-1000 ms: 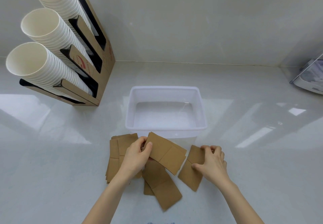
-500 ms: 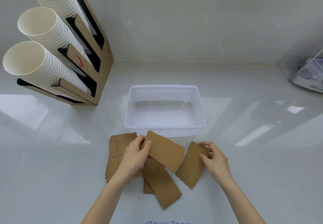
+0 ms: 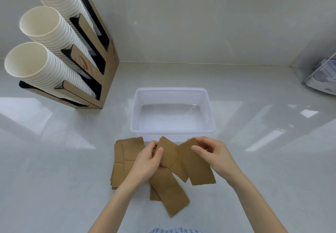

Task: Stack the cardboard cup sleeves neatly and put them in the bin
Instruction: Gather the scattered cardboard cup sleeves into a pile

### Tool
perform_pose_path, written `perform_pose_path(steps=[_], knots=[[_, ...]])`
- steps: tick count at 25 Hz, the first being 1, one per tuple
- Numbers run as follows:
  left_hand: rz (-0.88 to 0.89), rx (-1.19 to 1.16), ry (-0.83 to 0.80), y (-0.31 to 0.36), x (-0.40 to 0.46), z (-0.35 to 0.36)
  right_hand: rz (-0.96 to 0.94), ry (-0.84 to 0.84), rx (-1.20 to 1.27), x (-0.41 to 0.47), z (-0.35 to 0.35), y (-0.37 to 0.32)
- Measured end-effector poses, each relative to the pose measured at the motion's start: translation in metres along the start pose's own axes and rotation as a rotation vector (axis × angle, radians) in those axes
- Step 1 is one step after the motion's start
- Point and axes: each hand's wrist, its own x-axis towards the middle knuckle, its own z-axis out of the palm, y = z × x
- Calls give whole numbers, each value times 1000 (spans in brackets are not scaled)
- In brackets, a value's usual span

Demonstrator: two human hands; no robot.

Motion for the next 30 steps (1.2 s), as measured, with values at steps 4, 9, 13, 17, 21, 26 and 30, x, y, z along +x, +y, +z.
perform_pose_path(steps=[4, 9, 13, 17, 21, 26, 30], knots=[[14, -29, -29, 3, -1, 6, -51, -71, -149, 8, 21, -7], [-7, -51, -57, 5, 0, 9, -133, 0, -260, 15, 32, -8], [54, -30, -85, 2, -1, 11, -175, 54, -285, 18, 36, -7], [106, 43, -56, -2, -1, 13, -168, 64, -315, 19, 40, -4], [126, 49, -43, -2, -2, 13, -171, 47, -322, 20, 41, -3], [107, 51, 51, -4, -6, -4, -165, 76, -309, 19, 40, 1], [87, -1, 145, -5, -10, -24, -131, 74, -319, 17, 37, 11]])
